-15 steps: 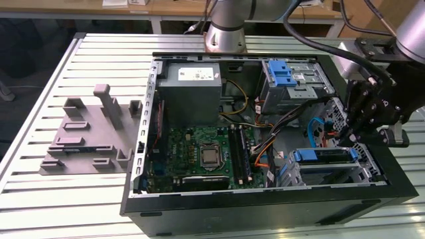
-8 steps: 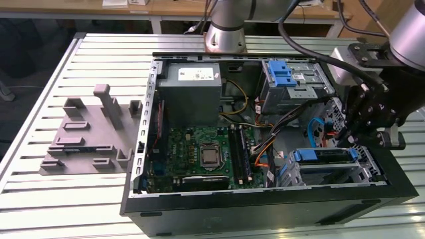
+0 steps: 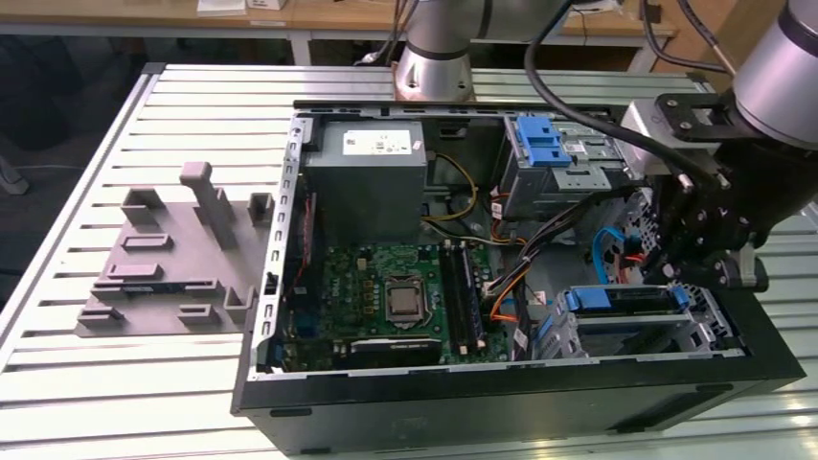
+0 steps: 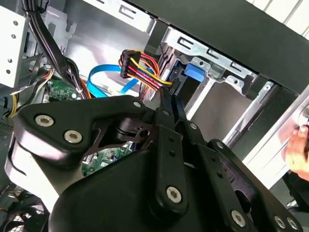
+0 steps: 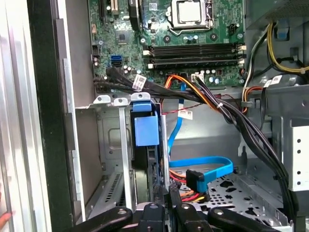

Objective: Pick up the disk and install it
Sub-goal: 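Insert the first disk wire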

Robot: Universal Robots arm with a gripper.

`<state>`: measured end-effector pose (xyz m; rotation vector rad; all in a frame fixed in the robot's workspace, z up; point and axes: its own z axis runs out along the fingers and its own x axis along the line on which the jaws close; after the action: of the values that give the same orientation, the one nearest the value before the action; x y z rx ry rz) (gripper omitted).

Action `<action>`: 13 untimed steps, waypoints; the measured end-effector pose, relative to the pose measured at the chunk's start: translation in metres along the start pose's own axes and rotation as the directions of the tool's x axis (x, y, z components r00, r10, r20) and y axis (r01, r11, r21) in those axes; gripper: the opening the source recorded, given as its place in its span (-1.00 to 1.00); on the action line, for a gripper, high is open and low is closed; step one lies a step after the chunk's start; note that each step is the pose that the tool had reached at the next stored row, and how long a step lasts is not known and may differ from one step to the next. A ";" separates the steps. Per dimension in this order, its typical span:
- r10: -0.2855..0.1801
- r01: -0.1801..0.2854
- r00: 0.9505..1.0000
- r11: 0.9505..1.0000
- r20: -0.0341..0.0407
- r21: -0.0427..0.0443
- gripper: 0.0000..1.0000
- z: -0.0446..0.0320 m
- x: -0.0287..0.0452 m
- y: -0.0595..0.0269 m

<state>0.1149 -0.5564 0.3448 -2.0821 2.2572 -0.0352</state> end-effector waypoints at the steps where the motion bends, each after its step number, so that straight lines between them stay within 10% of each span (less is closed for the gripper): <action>1: -0.006 0.006 1.000 1.000 0.002 0.001 -0.68 0.0006 0.0000 0.0001; 13: -0.022 0.021 0.999 1.000 0.026 0.020 -0.68 0.0058 0.0087 0.0063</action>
<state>0.1083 -0.5644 0.3383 -2.0850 2.2106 -0.0313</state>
